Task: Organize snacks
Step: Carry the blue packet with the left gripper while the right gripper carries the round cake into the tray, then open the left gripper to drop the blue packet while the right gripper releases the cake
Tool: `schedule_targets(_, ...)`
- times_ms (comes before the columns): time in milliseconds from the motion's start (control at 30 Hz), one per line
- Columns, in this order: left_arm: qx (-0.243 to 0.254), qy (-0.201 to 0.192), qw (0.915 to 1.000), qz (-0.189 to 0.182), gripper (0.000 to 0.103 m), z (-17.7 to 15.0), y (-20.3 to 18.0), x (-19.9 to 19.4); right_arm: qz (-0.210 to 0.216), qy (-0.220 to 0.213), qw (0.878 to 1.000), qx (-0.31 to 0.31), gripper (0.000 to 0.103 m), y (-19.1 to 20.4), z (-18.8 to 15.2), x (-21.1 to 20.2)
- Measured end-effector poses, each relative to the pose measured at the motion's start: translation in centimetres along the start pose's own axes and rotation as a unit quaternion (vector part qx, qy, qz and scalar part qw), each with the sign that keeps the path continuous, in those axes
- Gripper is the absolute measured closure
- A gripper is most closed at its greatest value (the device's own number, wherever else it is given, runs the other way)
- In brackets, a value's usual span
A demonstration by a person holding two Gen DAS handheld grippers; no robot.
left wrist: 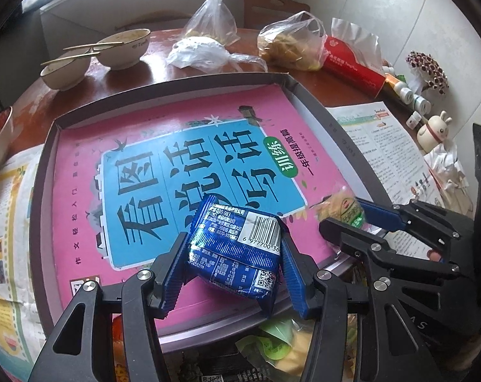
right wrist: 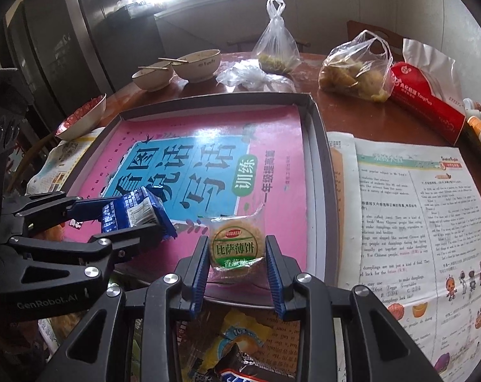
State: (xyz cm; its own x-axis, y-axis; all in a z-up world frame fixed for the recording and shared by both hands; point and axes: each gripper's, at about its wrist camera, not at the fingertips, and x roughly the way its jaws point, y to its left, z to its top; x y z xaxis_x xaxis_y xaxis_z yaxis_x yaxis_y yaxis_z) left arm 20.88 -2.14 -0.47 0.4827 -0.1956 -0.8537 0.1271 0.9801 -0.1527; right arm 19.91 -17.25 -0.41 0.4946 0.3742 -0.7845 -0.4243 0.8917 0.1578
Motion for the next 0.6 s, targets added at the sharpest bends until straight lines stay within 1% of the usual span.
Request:
schedule_targets(367, -0.006, 0.002, 0.9999, -0.008, 0.043, -0.03, 0.19, -0.12, 0.014, -0.001, 1.0, 0.012, 0.068, -0.69, 0.06, -0.28)
schedule_targets(600, -0.01, 0.002, 0.9999, -0.008, 0.042, -0.07, 0.3, -0.12, 0.017, -0.008, 1.0, 0.011, 0.062, -0.74, 0.04, -0.95)
